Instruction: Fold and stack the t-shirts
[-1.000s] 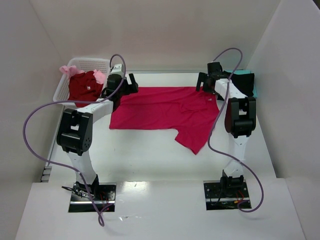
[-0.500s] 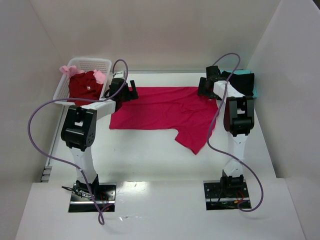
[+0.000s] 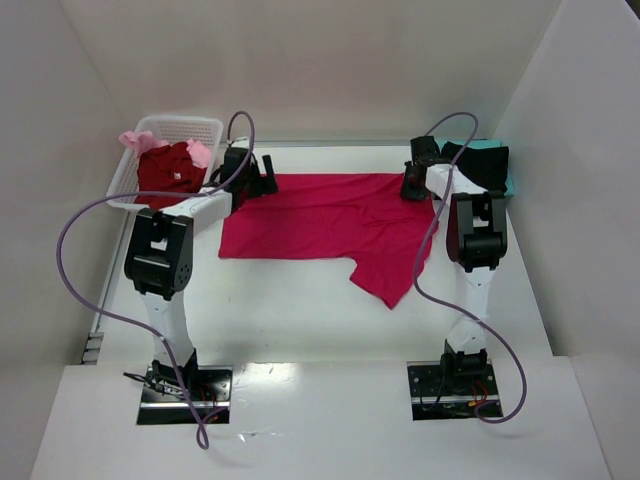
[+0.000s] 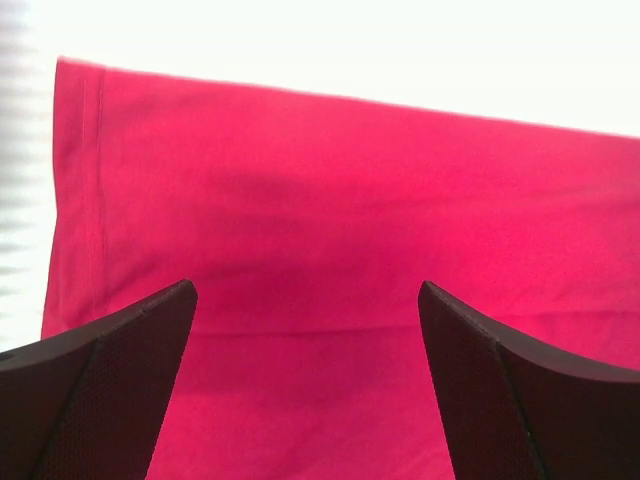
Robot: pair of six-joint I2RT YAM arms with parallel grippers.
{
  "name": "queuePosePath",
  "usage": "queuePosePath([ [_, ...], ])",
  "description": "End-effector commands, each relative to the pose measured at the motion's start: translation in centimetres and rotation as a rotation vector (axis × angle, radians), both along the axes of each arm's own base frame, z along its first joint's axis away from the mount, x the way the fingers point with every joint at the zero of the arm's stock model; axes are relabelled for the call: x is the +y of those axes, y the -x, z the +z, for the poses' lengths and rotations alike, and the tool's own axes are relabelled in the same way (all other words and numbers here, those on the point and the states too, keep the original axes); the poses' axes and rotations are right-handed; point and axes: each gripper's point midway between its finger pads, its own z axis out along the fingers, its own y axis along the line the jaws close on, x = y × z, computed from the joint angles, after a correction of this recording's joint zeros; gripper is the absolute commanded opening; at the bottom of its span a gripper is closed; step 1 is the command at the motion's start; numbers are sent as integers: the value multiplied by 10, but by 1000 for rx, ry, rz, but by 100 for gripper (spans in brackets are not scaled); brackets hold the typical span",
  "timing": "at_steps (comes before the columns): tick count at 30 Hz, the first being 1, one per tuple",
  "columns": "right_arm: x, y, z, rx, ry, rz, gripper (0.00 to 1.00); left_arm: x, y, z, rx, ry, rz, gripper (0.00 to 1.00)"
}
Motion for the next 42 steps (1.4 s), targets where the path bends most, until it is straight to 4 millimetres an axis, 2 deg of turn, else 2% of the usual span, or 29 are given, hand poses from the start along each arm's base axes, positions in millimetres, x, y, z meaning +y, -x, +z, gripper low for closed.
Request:
queuePosePath([
  [1,-3,-2,9,-31,-11,-10,29,-5,-16,13,-27,36,5,99],
  [2,-3,1,5,-20,-10,-10,22,-7,-16,13,-26,41,-2,99],
  [5,-5,8,9,-19,-2,-15,14,-8,-19,20,-36,43,-3,99],
  [9,-11,16,18,-27,22,-33,13,-5,-20,20,-40,21,-1,99],
  [11,-18,20,19,-21,26,-57,13,-4,-23,19,-43,16,6,99],
  [12,-31,23,21,-11,32,-92,13,-4,-26,19,-50,18,7,99],
  [15,-35,28,21,-1,28,-109,13,-6,-27,15,-48,23,-2,99],
  [16,-35,31,17,11,29,-109,14,-7,-29,17,-59,26,-3,99],
  [17,-35,31,22,1,28,-109,14,-7,-29,12,-51,24,-2,99],
  [19,-32,28,22,-8,15,-101,16,-10,-36,20,-73,34,-10,99],
  [21,-30,28,22,-7,3,-93,17,-11,-39,14,-67,33,-10,99],
  [22,-30,28,22,-7,3,-93,17,-11,-42,20,-79,35,-10,99],
  [23,-30,28,22,-7,3,-93,17,-10,-42,15,-72,28,-3,99],
  [24,-28,28,27,-16,-5,-88,20,-10,-42,9,-63,26,-3,99],
  [25,-26,28,27,-15,-14,-82,24,-8,-44,13,-73,23,6,99],
  [26,-25,28,27,-14,-16,-69,28,-6,-43,5,-54,5,10,99],
  [28,-21,27,37,-34,-36,-56,34,0,-41,1,-38,-16,36,99],
  [32,-16,27,44,-61,-61,-38,31,11,-30,-22,44,-59,81,99],
  [33,-14,27,43,-62,-71,-31,31,11,-30,-22,44,-59,81,99],
  [35,-14,29,39,-53,-70,-31,29,12,-27,-34,73,-67,80,99],
  [36,-14,27,40,-62,-71,-31,29,11,-29,-30,63,-64,81,99],
  [37,-12,28,34,-49,-78,-26,27,12,-27,-38,82,-77,75,99],
  [42,-12,31,29,-31,-77,-26,18,10,-37,-18,86,-78,74,99],
])
